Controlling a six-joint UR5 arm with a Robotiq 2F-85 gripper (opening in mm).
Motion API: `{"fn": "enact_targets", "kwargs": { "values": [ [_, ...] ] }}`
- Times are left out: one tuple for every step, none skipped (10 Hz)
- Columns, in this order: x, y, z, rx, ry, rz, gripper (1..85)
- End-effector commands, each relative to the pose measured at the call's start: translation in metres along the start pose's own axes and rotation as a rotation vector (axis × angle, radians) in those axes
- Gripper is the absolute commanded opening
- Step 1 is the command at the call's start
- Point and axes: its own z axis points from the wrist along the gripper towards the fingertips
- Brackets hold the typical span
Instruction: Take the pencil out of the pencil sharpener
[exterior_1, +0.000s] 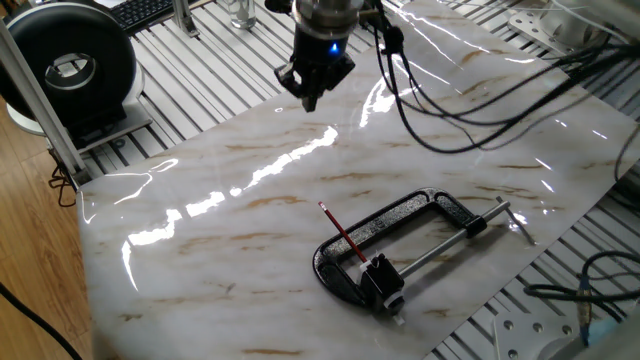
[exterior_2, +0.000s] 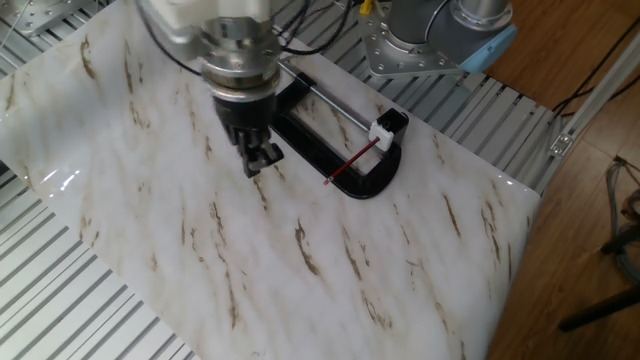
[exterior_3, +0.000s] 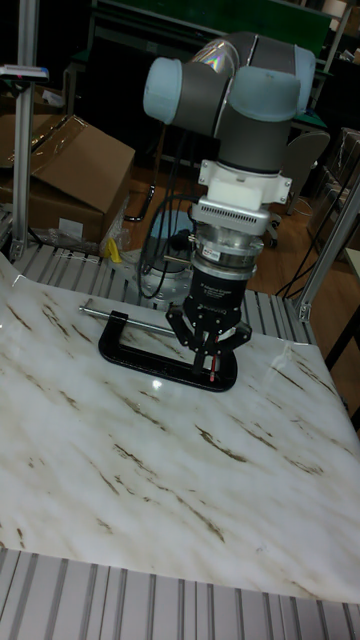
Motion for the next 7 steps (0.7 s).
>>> {"fn": "enact_targets", "kwargs": {
  "values": [
    [0.019,-0.014,-0.006,0.051,-0.041,-0.052,1.0],
    [0.029,0.001,-0.012,-0.014,-0.028,-0.06,1.0],
    [0.041,0.008,-0.018,-0.031,-0.001,-0.062,1.0],
    [0.052,0.009,-0.025,-0.024,0.024,-0.069,1.0],
    [0.063,0.009,-0.033,-0.018,0.05,-0.064,1.0],
    [0.073,0.01,-0.042,-0.012,0.058,-0.055,1.0],
    [0.078,0.012,-0.044,-0.018,0.059,-0.102,1.0]
  ]
}}
